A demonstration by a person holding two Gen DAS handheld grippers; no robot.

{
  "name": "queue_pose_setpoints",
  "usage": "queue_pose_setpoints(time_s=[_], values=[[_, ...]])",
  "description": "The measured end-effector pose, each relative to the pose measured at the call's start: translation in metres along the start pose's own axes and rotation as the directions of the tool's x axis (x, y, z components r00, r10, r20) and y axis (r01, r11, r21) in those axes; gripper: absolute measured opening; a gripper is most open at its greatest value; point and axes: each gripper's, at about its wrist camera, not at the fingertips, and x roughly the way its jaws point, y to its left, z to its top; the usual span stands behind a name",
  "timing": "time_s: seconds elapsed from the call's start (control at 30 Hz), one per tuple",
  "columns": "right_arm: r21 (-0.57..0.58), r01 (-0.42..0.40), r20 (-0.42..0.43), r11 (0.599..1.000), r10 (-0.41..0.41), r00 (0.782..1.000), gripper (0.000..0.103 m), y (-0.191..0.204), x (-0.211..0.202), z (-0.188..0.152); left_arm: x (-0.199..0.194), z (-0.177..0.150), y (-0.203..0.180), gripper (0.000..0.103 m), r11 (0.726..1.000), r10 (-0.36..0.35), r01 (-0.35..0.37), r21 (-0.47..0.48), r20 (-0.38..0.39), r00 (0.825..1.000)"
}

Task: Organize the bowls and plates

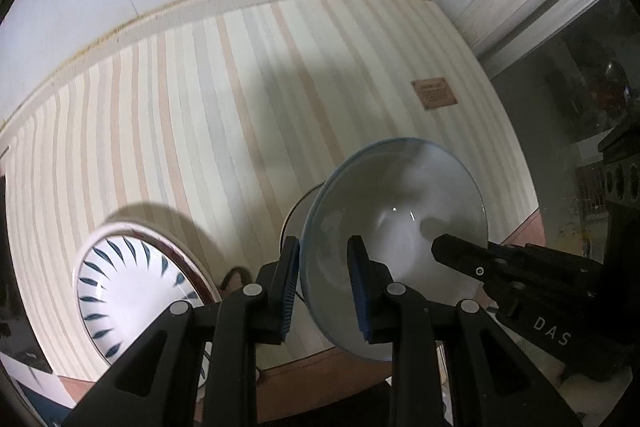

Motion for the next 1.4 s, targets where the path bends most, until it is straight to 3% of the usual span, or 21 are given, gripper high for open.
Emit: queue_pose_setpoints(time_s=[0.3, 0.77, 1.4], values=[[-0.002, 0.022, -0.03, 1.0, -0.022, 0.999, 0.015, -0.015, 0.025, -0.001, 0.023, -0.015, 0.003, 0.022, 1.0, 0.02, -0.02, -0.011, -0.054, 0.998], [-0.007, 0.026, -0.074, 1.0, -0.026, 0.997, 0.014, -0.018, 0.049, 0.007, 0.04, -0.013, 0.006, 0.022, 0.997, 0.077, -0.078, -0.01, -0.074, 0.994], [-0.011, 0.061, -0.072, 0.998, -0.062, 0.995, 0.017, -0.012, 0.05, 0.012, 0.044, -0.014, 0.007, 0.022, 0.996, 0.094, -0.094, 0.006, -0.083, 0.992]])
